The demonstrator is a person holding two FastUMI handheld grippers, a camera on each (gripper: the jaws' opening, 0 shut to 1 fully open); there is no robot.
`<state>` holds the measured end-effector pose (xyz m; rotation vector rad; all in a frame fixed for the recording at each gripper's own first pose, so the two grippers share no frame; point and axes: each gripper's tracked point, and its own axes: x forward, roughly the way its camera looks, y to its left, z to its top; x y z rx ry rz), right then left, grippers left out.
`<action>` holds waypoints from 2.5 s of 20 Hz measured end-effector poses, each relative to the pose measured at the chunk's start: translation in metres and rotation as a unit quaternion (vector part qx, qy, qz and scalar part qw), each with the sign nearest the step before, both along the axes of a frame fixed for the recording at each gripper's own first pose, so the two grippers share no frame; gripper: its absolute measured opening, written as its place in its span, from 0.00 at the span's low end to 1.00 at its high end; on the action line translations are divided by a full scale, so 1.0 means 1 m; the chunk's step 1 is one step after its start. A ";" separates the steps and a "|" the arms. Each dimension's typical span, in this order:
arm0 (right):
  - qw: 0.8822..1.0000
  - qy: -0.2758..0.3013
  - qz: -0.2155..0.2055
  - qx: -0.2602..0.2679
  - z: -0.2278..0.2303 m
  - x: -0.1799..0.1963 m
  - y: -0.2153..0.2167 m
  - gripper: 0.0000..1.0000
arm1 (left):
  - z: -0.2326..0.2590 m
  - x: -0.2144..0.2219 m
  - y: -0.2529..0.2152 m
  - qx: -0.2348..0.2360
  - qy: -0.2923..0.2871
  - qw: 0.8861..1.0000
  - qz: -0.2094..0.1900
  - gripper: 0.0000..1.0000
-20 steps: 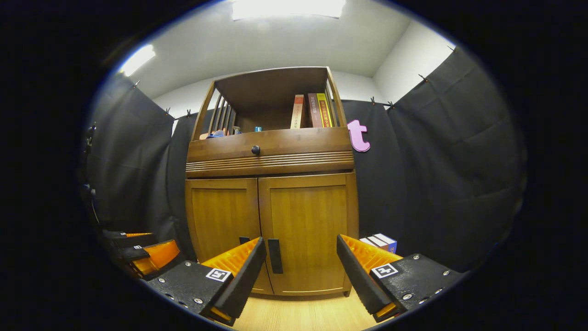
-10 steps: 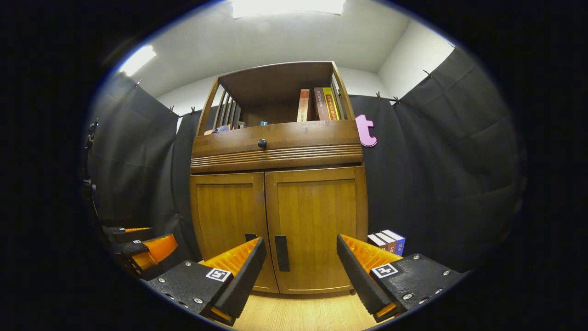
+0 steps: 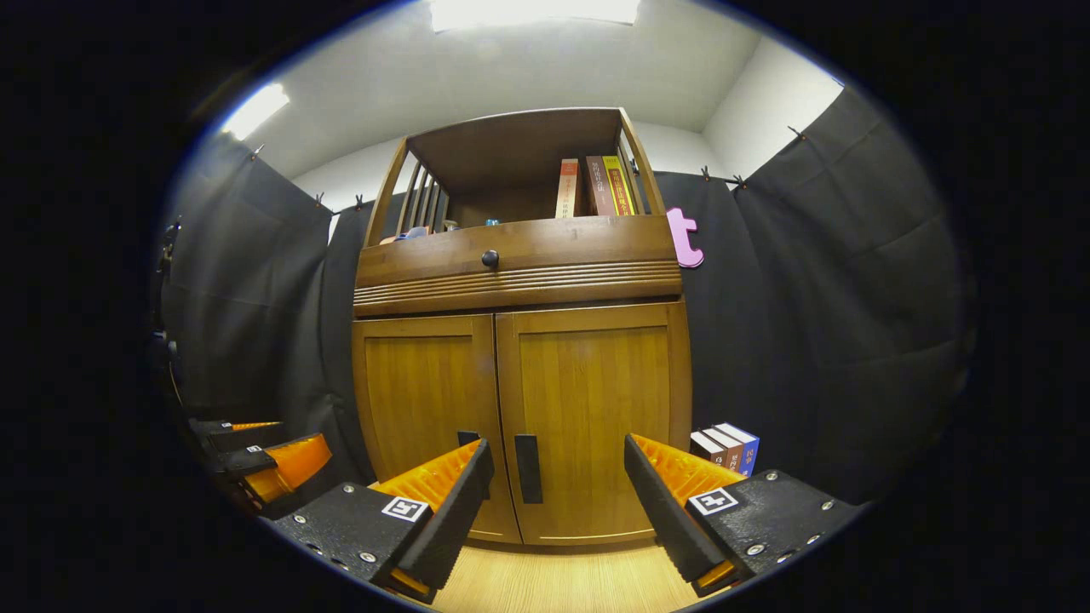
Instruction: Open the right door of the double-door shoe cabinet with the right hand, and open the left door with the left hand.
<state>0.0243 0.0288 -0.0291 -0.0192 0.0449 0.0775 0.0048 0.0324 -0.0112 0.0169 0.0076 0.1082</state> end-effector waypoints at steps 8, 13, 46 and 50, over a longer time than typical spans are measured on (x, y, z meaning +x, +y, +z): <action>1.000 0.007 0.020 -0.016 -0.018 0.046 0.017 0.95 | -0.002 0.001 0.009 -0.003 0.002 1.000 0.007 0.93; 0.999 0.015 0.031 -0.026 -0.042 0.094 0.032 0.95 | -0.003 -0.004 0.016 -0.003 0.003 1.000 0.018 0.97; 0.996 0.081 0.035 -0.014 -0.151 0.213 0.052 0.33 | -0.003 -0.009 0.049 -0.003 0.001 0.999 0.052 0.96; 0.995 0.089 0.038 -0.020 -0.152 0.210 0.051 0.29 | -0.004 -0.009 0.045 -0.005 0.004 0.999 0.048 0.93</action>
